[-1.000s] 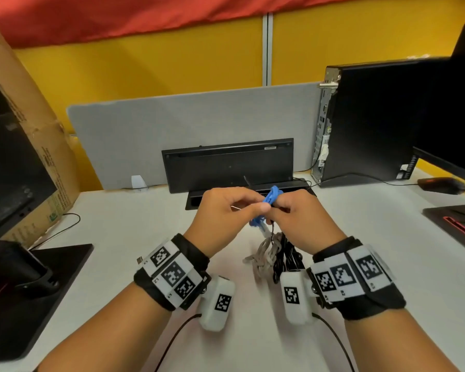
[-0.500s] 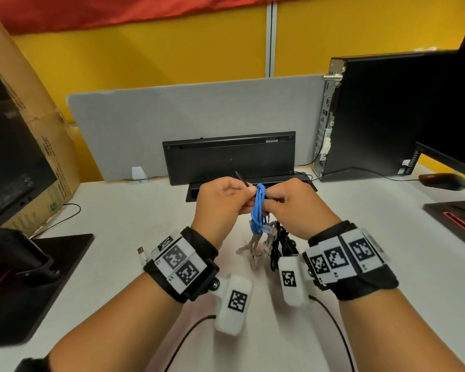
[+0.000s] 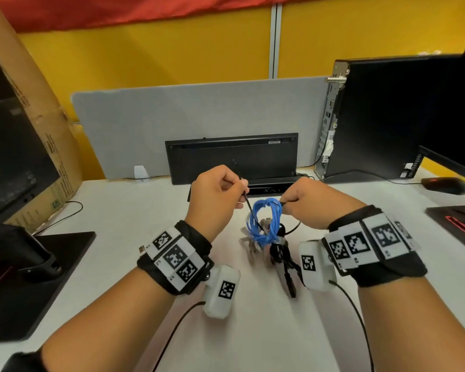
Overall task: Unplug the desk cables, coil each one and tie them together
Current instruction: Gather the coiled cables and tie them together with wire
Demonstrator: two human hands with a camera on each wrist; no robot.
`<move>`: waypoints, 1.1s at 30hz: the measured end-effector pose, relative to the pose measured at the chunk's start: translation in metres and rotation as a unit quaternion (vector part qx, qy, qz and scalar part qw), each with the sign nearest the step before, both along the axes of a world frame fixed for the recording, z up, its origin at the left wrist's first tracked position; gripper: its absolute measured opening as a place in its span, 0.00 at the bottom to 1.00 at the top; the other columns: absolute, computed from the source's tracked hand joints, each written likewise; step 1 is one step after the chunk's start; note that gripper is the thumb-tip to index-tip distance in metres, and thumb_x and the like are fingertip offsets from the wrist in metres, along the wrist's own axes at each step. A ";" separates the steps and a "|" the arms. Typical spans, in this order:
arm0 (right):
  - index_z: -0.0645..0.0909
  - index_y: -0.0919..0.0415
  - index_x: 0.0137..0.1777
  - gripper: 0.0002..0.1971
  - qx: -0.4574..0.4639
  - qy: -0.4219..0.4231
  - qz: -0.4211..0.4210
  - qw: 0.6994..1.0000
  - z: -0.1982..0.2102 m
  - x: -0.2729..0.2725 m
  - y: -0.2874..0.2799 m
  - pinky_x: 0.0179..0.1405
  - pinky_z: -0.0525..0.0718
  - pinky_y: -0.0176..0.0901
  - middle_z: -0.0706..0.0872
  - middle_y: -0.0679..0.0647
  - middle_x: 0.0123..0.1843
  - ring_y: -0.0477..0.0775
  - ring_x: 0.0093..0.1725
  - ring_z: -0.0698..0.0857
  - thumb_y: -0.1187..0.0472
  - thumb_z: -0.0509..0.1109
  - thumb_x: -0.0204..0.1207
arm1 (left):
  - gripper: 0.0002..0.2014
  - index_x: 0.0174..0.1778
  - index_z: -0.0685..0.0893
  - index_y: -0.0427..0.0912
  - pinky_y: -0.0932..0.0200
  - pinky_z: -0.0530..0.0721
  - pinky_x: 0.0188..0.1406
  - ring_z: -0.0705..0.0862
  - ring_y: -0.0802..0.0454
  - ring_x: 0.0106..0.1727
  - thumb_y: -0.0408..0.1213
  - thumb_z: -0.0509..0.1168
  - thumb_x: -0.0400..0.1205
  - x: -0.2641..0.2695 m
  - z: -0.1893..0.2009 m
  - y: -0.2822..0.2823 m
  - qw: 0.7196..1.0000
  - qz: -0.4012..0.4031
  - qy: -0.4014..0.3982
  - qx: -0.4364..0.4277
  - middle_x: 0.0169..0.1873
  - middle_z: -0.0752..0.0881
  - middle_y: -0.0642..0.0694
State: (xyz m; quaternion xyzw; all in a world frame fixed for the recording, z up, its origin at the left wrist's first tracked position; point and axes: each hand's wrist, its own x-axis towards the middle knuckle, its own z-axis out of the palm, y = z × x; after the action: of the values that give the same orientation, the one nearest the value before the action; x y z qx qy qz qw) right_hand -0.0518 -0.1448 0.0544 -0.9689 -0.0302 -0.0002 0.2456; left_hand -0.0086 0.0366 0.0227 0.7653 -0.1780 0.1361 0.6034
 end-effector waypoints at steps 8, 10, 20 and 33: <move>0.80 0.71 0.42 0.18 0.086 -0.071 0.006 0.994 0.009 0.002 0.002 0.32 0.82 0.47 0.87 0.67 0.42 0.44 0.17 0.82 0.56 0.60 0.85 | 0.07 0.39 0.83 0.35 0.55 0.91 0.35 0.90 0.49 0.32 0.32 0.69 0.82 -0.002 -0.009 -0.003 0.999 0.000 0.035 0.017 0.34 0.90 0.42; 0.77 0.67 0.35 0.18 0.144 -0.096 -0.007 0.985 0.004 0.002 0.000 0.40 0.85 0.53 0.88 0.66 0.51 0.47 0.18 0.84 0.58 0.61 0.84 | 0.06 0.39 0.82 0.33 0.57 0.90 0.34 0.90 0.50 0.31 0.31 0.69 0.81 -0.002 -0.007 -0.003 1.000 0.002 0.026 0.002 0.34 0.89 0.39; 0.89 0.54 0.50 0.08 0.204 -0.189 0.009 0.960 -0.016 0.002 0.008 0.30 0.84 0.33 0.85 0.49 0.32 0.45 0.22 0.83 0.63 0.69 0.80 | 0.05 0.38 0.85 0.38 0.52 0.91 0.35 0.90 0.46 0.32 0.31 0.72 0.79 -0.007 0.008 -0.004 0.999 -0.031 -0.019 -0.029 0.33 0.88 0.38; 0.89 0.58 0.41 0.06 0.208 -0.200 0.077 0.954 -0.029 0.004 0.025 0.38 0.78 0.48 0.85 0.56 0.33 0.58 0.34 0.77 0.62 0.71 0.78 | 0.02 0.43 0.90 0.37 0.53 0.91 0.35 0.90 0.45 0.32 0.31 0.74 0.77 -0.002 0.022 0.009 0.993 -0.113 0.016 0.041 0.33 0.90 0.37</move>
State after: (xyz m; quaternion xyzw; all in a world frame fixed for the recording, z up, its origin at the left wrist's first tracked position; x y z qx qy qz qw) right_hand -0.0479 -0.1198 0.0257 -0.8712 -0.1522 -0.1813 0.4302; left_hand -0.0108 0.0455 0.0442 0.7664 -0.2588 0.0474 0.5860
